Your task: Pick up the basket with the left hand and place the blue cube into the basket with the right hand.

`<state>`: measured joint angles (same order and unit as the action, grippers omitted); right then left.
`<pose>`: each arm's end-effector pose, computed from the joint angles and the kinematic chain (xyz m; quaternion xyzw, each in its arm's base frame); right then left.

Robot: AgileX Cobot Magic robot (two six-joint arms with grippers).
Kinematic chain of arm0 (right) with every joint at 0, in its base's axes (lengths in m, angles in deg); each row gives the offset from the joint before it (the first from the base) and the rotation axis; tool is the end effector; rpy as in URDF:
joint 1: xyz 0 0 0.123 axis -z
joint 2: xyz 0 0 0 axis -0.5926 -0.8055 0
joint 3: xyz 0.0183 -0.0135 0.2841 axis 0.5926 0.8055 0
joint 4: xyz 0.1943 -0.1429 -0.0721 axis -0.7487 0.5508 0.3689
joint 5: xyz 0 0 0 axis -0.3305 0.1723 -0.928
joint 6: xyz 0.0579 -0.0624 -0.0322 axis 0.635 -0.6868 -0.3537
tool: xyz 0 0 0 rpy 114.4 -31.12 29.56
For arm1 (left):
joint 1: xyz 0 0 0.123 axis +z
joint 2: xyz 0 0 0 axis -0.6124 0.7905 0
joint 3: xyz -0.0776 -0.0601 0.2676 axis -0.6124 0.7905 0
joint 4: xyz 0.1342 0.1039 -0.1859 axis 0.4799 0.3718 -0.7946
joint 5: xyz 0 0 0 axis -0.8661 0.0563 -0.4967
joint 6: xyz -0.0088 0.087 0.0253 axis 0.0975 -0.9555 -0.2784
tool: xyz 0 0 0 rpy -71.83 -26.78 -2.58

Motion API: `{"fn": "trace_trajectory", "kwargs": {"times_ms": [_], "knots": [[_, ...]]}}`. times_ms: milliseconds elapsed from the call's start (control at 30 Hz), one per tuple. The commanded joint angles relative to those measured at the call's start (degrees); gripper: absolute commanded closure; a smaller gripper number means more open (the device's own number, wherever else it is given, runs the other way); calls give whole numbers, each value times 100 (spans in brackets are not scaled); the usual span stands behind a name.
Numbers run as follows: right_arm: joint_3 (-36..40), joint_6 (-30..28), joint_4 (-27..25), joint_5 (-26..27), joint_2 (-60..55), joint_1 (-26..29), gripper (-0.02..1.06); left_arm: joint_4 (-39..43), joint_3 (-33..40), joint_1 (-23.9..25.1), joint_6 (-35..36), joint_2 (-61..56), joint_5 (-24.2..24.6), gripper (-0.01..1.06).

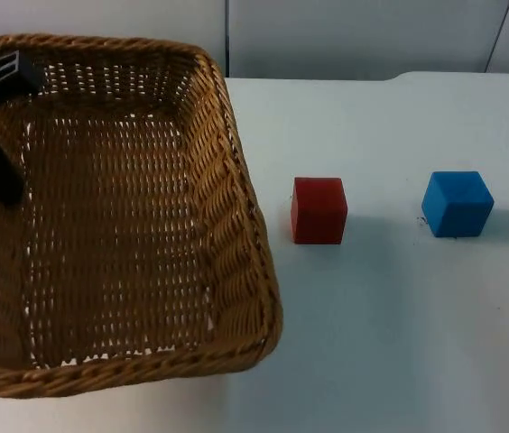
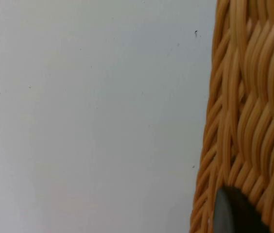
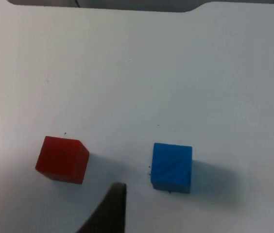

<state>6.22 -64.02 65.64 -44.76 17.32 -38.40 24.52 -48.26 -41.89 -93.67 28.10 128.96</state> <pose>0.2516 0.0277 0.3155 -0.1019 0.9084 0.0818 0.3972 0.2858 -0.0528 0.2081 -0.0736 0.9697 -0.2002 0.1189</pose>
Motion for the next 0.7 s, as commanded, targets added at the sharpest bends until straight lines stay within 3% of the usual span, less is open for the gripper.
{"fn": "trace_trajectory", "kwargs": {"times_ms": [0, 133, 367, 667], "knots": [[-41, -225, -17, 24, 2, -181, 6, 300, -251, -4, 170, 26, 280, 105], [-41, 49, 36, 353, -8, -712, 6, 385, -583, -4, 144, 145, 599, 105], [-118, 325, 104, 472, -218, -738, 6, 356, -648, -4, 77, 395, 782, 105], [-1015, 1422, 889, 284, -1368, -738, 6, 186, -657, -4, -49, 520, 741, 105]]}}
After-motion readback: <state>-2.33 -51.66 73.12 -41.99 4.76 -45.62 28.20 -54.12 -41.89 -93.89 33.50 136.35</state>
